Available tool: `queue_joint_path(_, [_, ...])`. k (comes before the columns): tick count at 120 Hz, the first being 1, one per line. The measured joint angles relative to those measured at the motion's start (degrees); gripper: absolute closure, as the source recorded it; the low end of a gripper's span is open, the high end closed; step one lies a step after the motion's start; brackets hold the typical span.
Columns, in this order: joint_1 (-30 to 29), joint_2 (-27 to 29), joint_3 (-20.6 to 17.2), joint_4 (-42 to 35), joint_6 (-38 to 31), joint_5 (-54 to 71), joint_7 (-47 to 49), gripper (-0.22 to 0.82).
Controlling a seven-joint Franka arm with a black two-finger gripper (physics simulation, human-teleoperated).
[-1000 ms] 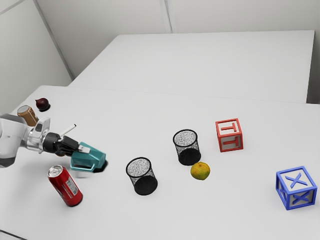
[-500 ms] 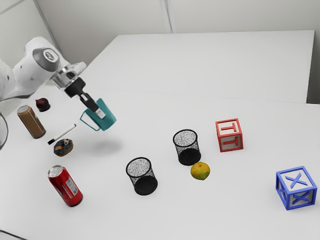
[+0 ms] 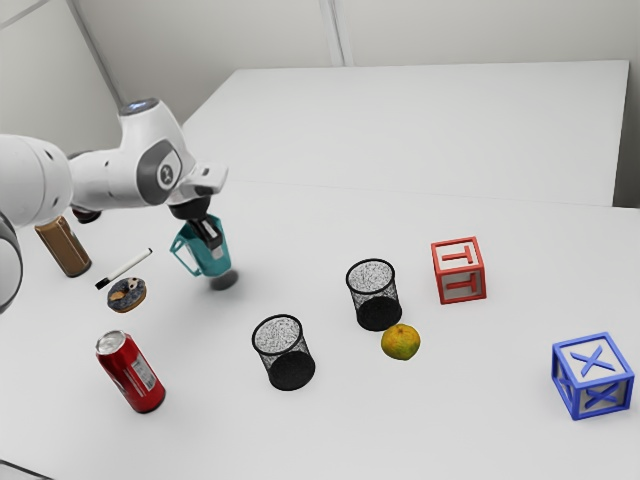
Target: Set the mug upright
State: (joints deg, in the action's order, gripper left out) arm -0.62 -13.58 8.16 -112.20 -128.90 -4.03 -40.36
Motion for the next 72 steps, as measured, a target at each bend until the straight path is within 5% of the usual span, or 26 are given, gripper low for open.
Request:
queue_joint_path(25, [0.01, -0.17, 0.01, -1.62, -3.28, -0.07, 6.62, 0.35])
queue_joint_path(47, [-0.40, 1.34, -0.17, -0.31, -3.77, -0.06, 10.68, 0.16])
queue_joint_path(72, [-0.92, 6.84, -1.52, 21.60, 15.67, 0.41, 14.56, 0.07])
